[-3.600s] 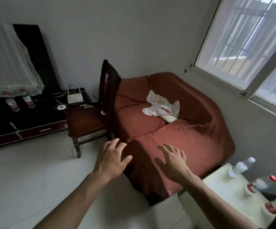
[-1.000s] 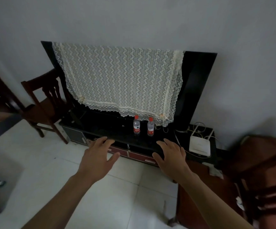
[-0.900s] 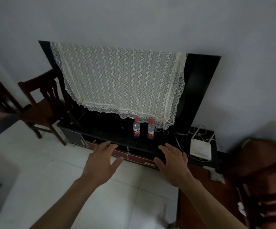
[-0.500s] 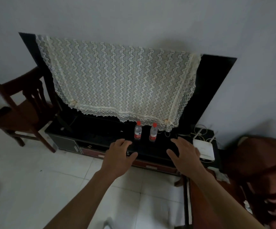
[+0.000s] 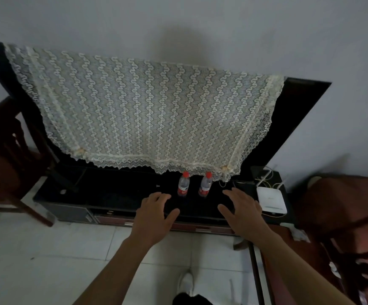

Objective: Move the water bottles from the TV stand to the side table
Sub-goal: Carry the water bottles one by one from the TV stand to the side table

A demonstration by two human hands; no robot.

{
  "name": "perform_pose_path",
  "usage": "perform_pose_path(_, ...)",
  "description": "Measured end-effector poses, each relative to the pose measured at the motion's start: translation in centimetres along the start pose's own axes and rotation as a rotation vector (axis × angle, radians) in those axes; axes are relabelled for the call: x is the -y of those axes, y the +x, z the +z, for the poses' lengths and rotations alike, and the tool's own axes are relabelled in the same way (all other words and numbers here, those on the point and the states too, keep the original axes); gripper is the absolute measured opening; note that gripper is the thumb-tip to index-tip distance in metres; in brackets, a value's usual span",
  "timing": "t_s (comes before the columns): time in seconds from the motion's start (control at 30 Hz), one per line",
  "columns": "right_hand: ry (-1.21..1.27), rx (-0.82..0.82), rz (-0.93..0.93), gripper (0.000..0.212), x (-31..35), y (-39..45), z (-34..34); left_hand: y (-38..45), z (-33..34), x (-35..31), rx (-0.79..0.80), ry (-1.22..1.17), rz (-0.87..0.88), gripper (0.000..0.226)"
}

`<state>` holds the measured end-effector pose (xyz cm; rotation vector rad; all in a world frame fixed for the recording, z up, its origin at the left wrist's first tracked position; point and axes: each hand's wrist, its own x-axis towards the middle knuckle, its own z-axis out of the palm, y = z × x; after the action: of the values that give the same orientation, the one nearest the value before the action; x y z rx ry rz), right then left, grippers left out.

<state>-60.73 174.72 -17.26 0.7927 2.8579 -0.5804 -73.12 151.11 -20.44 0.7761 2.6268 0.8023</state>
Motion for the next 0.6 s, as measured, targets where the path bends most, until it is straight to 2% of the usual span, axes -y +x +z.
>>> perform_pose_path(0.23, 0.079, 0.02, 0.081, 0.058, -1.3, 7.9, 2.0, 9.0, 1.1, 0.1, 0.103, 0.067, 0.035, 0.06)
perform_pose_path(0.37, 0.122, 0.049, 0.143, 0.058, -2.5, 11.7, 2.8, 14.5, 1.4, -0.6, 0.145, -0.002, 0.016, 0.059)
perform_pose_path(0.6, 0.16, 0.075, 0.21, 0.057, -3.1, 16.3, 3.4, 21.7, 2.0, -1.9, 0.137, -0.017, 0.106, 0.044)
